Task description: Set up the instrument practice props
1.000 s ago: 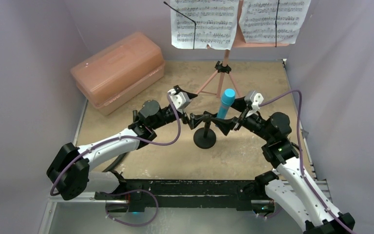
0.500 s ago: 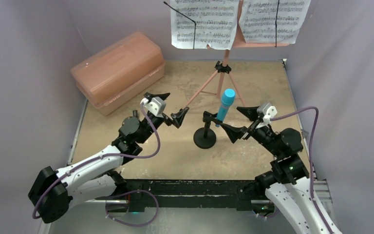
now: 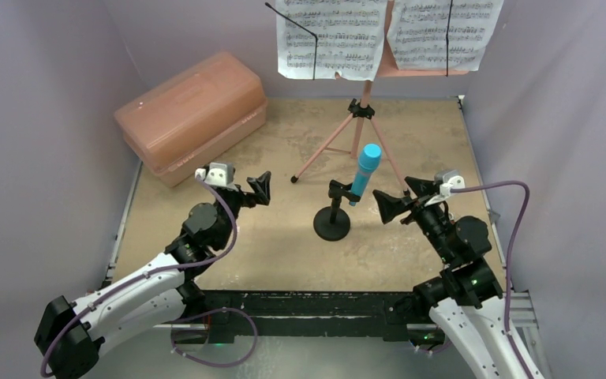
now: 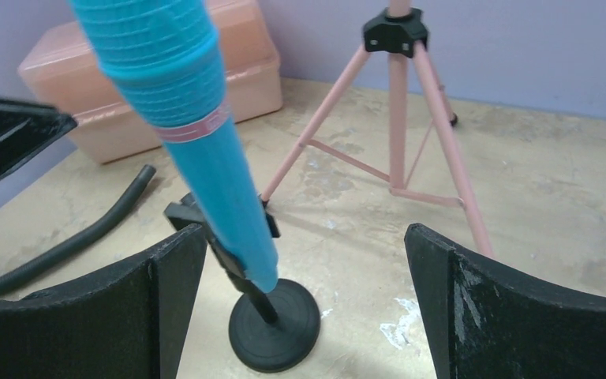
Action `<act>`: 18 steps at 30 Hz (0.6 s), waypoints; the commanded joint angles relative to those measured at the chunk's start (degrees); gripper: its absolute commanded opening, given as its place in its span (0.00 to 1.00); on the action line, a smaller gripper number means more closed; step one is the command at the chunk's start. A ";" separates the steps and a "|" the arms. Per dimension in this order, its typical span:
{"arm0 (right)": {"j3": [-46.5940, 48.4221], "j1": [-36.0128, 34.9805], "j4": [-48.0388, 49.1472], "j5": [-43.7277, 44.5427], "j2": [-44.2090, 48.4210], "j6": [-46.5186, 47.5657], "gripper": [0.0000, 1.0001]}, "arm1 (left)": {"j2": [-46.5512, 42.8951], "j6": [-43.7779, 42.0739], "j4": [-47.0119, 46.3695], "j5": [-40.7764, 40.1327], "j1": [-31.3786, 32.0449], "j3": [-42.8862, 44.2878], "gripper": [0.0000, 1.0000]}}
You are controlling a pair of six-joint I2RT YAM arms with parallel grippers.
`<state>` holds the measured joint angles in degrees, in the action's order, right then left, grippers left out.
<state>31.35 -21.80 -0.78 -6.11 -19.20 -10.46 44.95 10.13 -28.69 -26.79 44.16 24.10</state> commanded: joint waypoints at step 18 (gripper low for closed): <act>-4.68 -0.17 9.49 21.43 -8.95 -1.43 0.98 | 4.77 16.43 15.74 -9.72 -4.30 2.92 1.00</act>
<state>28.64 -21.80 2.61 11.00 -26.72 -12.86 48.69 26.55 -11.11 -39.29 41.98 25.74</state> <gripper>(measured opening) 0.980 0.995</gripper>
